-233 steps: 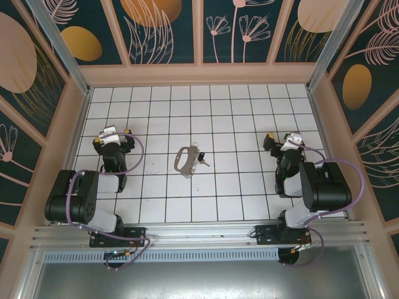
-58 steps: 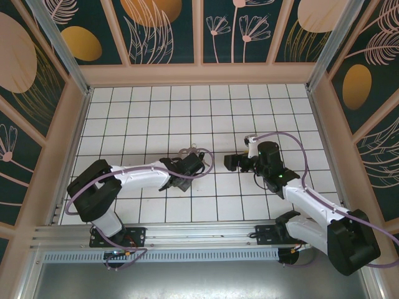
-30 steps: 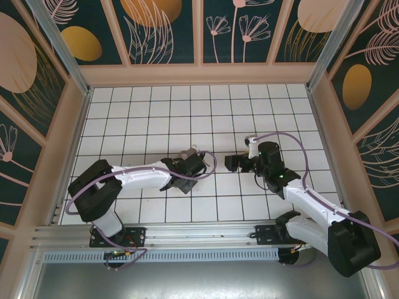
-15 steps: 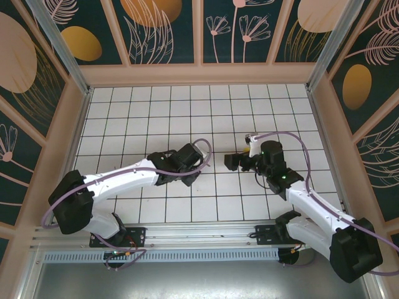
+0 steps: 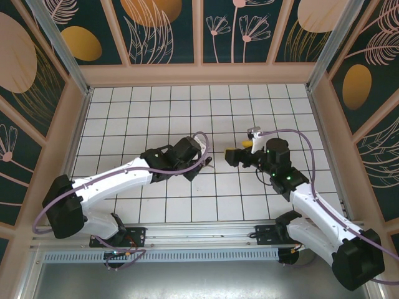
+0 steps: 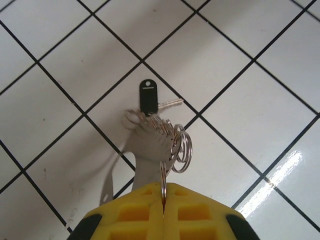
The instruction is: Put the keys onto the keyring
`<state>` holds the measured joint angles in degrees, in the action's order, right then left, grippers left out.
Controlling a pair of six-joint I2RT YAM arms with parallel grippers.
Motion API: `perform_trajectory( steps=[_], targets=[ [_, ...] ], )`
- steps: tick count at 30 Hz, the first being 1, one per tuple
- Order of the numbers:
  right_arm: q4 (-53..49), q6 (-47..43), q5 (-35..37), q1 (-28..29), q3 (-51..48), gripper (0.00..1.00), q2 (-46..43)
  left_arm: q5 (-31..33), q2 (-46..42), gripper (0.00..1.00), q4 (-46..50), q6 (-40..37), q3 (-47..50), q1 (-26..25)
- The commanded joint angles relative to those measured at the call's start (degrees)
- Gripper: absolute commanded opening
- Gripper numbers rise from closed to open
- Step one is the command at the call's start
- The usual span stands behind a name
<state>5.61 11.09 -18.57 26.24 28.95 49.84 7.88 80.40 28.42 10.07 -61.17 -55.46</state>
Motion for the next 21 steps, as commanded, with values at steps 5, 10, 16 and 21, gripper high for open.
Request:
perform_trajectory(
  steps=[5, 10, 16, 21],
  targets=[
    [2.3, 1.4, -1.3, 0.0, 2.8, 0.86, -0.4, -1.8, -3.3, 0.0, -4.8, -1.5, -1.3, -0.3],
    [2.0, 1.0, -1.9, 0.0, 3.1, 0.79, -0.9, -4.0, -4.9, 0.0, -7.7, -1.4, -1.4, -0.3],
    [1.0, -0.8, -3.5, 0.0, 4.3, 0.67, -1.4, -6.2, -6.6, 0.0, -10.9, -1.4, -0.8, -0.3],
    [1.0, -1.9, -6.6, 0.1, 5.0, 0.62, -2.3, -7.1, -7.9, 0.0, -13.1, -2.0, -0.8, -0.3]
  ],
)
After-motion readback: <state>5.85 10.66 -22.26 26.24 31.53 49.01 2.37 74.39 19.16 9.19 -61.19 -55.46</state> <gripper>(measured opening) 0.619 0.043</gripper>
